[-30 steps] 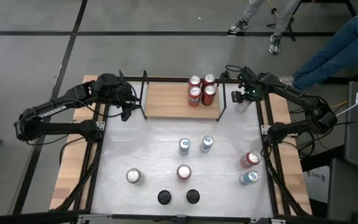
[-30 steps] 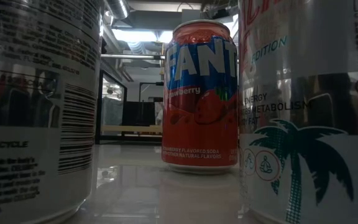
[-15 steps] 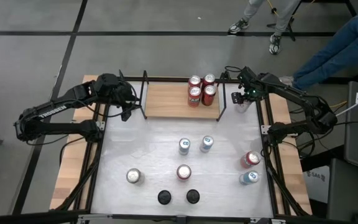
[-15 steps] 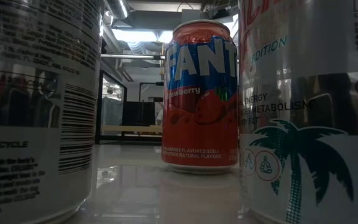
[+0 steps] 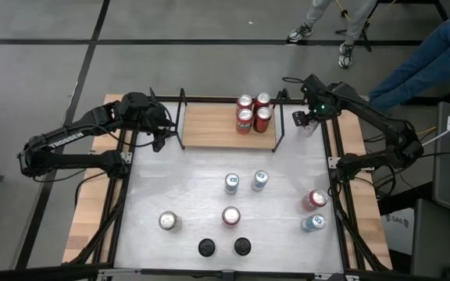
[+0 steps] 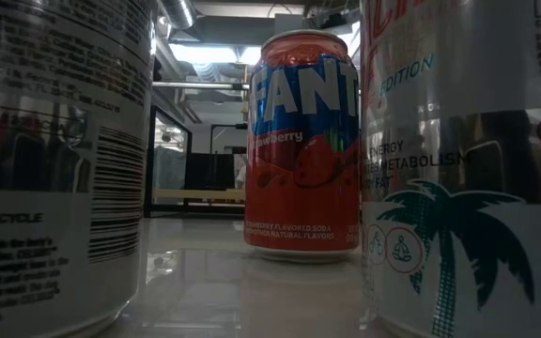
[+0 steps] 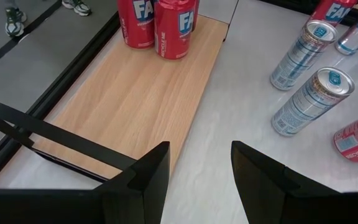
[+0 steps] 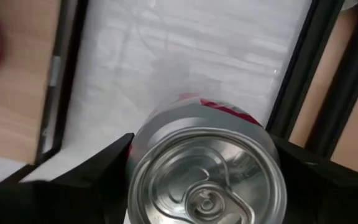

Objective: Place canned beverage on shelf
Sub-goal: Put the red and silver soda can on the shelf

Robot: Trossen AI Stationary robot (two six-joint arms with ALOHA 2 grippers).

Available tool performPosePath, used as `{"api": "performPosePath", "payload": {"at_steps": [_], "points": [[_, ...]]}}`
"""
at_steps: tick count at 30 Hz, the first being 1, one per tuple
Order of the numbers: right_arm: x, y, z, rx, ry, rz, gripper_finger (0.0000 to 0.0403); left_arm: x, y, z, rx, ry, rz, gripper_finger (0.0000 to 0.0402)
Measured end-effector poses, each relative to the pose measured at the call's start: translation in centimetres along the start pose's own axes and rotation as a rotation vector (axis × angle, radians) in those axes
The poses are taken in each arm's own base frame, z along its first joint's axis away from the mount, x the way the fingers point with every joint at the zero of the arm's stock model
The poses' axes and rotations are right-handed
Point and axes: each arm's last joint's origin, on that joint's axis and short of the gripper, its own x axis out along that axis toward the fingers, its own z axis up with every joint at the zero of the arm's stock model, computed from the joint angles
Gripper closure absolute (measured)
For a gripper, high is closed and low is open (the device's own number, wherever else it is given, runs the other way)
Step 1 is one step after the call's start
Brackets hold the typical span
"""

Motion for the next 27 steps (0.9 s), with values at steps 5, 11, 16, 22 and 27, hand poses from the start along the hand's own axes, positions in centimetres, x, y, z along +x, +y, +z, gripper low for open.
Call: {"api": "performPosePath", "payload": {"at_steps": [5, 11, 16, 22, 27], "points": [[-2.5, 0.0, 0.5, -0.021, -0.015, 0.005, 0.0114, 0.0, 0.0, 0.0, 0.0, -0.002, 0.0, 0.0239], [-5.9, 0.0, 1.0, -0.043, -0.065, 0.024, 0.0115, 0.0, 0.0, 0.0, 0.0, -0.002, 0.0, 0.0239], [-9.0, 0.0, 1.4, -0.061, -0.133, 0.047, 0.0115, 0.0, 0.0, 0.0, 0.001, -0.002, 0.0, 0.0239], [-12.5, 0.1, 1.7, -0.1, -0.233, 0.145, 0.0114, 0.0, 0.0, 0.0, 0.001, -0.002, 0.0, 0.0239], [-14.6, 1.0, 1.8, -0.158, -0.322, 0.238, 0.0115, 0.0, 0.0, 0.0, 0.001, -0.002, 0.0, 0.0239]]}}
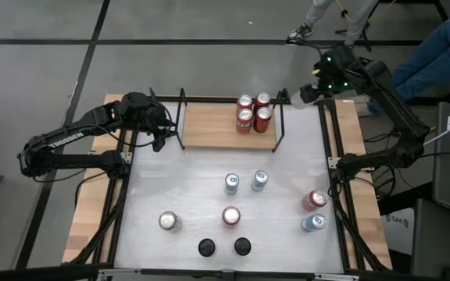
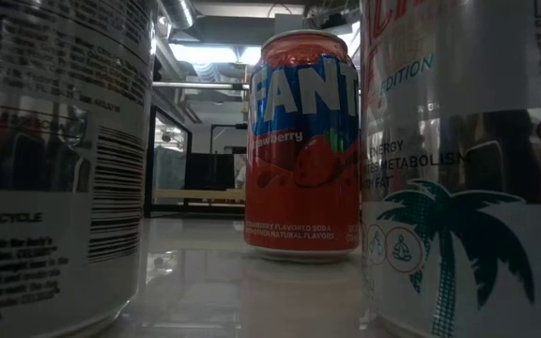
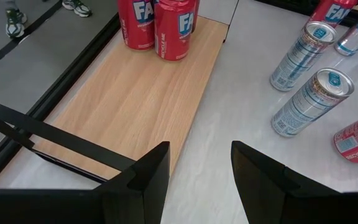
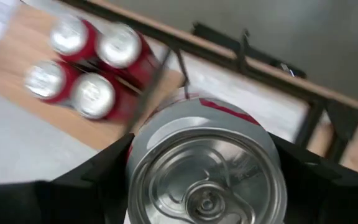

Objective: Place canned beverage on shelf
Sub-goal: Put the red and silver soda can on the shelf

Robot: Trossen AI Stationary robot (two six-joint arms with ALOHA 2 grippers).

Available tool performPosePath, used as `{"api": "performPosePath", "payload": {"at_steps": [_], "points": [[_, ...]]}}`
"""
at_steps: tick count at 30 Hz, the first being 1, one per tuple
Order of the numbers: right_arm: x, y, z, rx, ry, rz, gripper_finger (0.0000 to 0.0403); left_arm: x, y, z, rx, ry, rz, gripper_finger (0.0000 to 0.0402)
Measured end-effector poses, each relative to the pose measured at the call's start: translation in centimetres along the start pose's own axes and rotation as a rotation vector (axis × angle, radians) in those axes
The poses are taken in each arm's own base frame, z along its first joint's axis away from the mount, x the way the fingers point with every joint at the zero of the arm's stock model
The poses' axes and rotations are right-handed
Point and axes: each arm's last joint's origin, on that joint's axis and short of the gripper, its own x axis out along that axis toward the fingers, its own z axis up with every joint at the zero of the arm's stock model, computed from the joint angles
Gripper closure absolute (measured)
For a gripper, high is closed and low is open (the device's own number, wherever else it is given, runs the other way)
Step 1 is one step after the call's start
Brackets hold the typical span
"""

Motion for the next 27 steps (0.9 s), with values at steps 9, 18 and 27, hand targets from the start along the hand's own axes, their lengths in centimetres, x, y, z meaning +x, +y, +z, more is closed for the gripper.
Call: {"api": "performPosePath", "payload": {"at_steps": [9, 18, 27], "points": [[-0.8, 4.3, 0.4, -0.148, -0.13, 0.158, 0.0115, 0.0, 0.0, 0.0, 0.0, 0.0, 0.0, 0.0239], [-0.7, 9.2, -0.7, -0.303, -0.157, 0.307, 0.0115, 0.0, 0.0, 0.0, 0.0, 0.0, -0.001, 0.0239], [1.8, 14.9, -1.2, -0.431, -0.178, 0.434, 0.0115, 0.0, 0.0, 0.0, 0.0, 0.0, -0.001, 0.0239]]}}
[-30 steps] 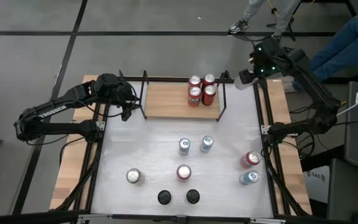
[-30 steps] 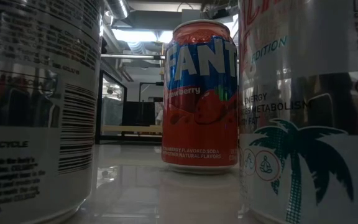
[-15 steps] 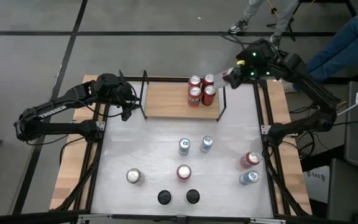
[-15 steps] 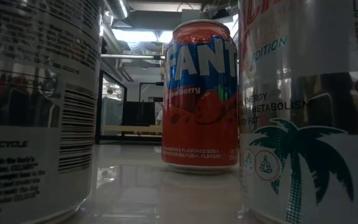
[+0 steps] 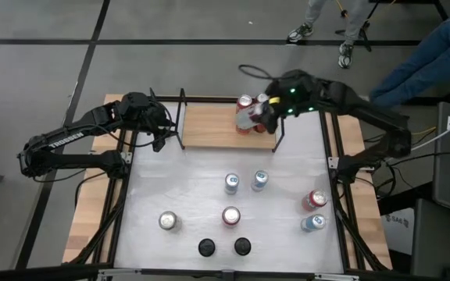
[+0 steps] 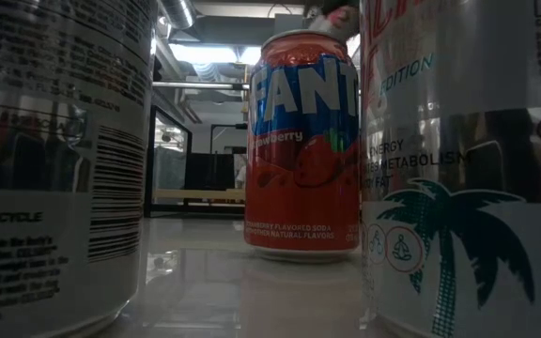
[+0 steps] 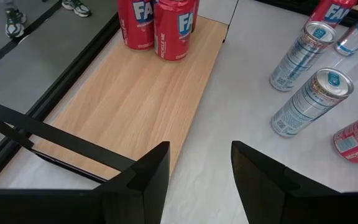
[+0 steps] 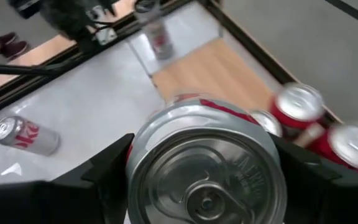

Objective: Place canned beverage on shelf
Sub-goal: Put the red and silver soda can on the shelf

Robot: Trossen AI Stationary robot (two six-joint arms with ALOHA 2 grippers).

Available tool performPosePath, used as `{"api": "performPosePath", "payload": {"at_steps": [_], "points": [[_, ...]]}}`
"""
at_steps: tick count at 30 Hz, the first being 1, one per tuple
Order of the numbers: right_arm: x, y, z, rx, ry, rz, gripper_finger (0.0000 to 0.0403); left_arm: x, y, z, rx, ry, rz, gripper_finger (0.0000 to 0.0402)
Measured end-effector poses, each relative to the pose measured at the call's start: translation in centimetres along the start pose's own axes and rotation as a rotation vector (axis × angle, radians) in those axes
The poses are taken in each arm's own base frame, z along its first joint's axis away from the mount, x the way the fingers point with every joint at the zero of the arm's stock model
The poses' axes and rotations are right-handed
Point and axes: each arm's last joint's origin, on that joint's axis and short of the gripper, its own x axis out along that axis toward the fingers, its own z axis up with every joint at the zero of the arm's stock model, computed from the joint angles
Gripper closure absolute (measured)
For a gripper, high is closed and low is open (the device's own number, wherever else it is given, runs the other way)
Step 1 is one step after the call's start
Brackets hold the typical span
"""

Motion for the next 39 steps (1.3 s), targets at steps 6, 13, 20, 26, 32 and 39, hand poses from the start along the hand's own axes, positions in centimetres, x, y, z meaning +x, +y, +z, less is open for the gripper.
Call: {"api": "performPosePath", "payload": {"at_steps": [6, 13, 20, 26, 32, 39], "points": [[3.7, 2.1, 0.0, -0.092, 0.022, 0.051, 0.0114, 0.0, 0.0, 0.0, 0.0, 0.0, 0.0, 0.0239], [7.8, 2.6, -0.3, -0.165, 0.083, 0.056, 0.0113, 0.0, 0.0, 0.0, 0.0, 0.0, -0.001, 0.0239], [10.9, 2.3, -1.0, -0.242, 0.153, 0.039, 0.0113, 0.0, -0.2, 0.2, -0.02, -0.017, -0.017, 0.0239], [12.8, 2.1, -1.5, -0.284, 0.196, 0.034, 0.011, 0.4, -0.9, 0.8, -0.006, -0.065, -0.049, 0.0239], [14.0, 1.9, -1.9, -0.313, 0.224, 0.021, 0.011, 2.1, -1.6, 1.5, 0.02, -0.075, -0.055, 0.0239], [15.4, 1.7, -2.2, -0.362, 0.233, -0.036, 0.0109, 4.9, -2.5, 2.3, 0.05, -0.075, -0.077, 0.0239]]}}
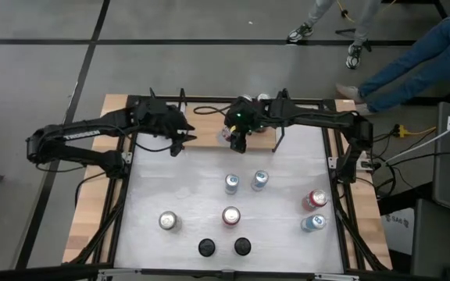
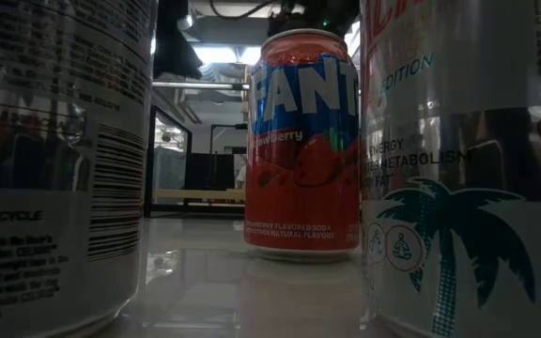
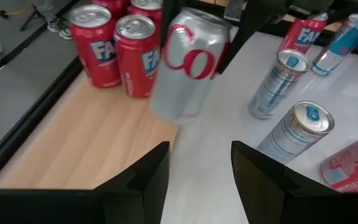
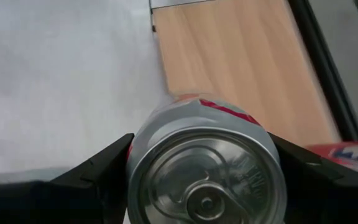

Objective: Place canned beverage on shelf
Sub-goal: Put the red and silver soda can on the shelf

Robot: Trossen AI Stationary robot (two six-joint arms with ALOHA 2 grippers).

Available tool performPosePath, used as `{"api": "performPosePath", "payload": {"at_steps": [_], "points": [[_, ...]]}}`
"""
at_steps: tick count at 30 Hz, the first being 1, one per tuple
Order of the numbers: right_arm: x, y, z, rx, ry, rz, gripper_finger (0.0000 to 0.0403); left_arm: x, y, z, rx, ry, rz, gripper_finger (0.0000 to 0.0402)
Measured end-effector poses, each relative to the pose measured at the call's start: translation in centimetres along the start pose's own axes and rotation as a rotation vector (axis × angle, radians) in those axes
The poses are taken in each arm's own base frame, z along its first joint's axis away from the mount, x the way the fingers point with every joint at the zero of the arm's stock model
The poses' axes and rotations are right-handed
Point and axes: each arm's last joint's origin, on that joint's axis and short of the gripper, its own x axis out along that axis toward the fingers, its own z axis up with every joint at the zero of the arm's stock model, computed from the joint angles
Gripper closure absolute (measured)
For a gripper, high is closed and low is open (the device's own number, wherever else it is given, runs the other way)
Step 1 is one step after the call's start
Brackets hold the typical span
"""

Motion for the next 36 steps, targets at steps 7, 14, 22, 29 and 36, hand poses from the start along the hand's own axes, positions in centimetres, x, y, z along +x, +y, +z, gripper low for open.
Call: {"api": "performPosePath", "payload": {"at_steps": [7, 14, 22, 29, 36], "points": [[1.6, 0.0, -0.2, -0.029, 0.028, -0.007, 0.0109, 2.8, -0.3, -0.2, 0.01, 0.048, -0.006, 0.0239], [3.1, 0.0, -0.4, -0.036, 0.055, -0.005, 0.0109, 5.4, -0.4, -0.6, 0.025, 0.08, 0.072, 0.0239], [4.1, 0.0, -0.5, -0.036, 0.072, -0.004, 0.0109, 7.6, -0.3, -1.1, 0.037, 0.111, 0.161, 0.0239], [4.1, -0.6, -0.7, -0.023, 0.084, -0.009, 0.0109, 9.7, -0.1, -1.8, 0.034, 0.137, 0.164, 0.0239], [4.1, -0.6, -0.7, -0.02, 0.09, -0.01, 0.0109, 11.4, 0.3, -2.2, 0.043, 0.136, 0.253, 0.0239]]}}
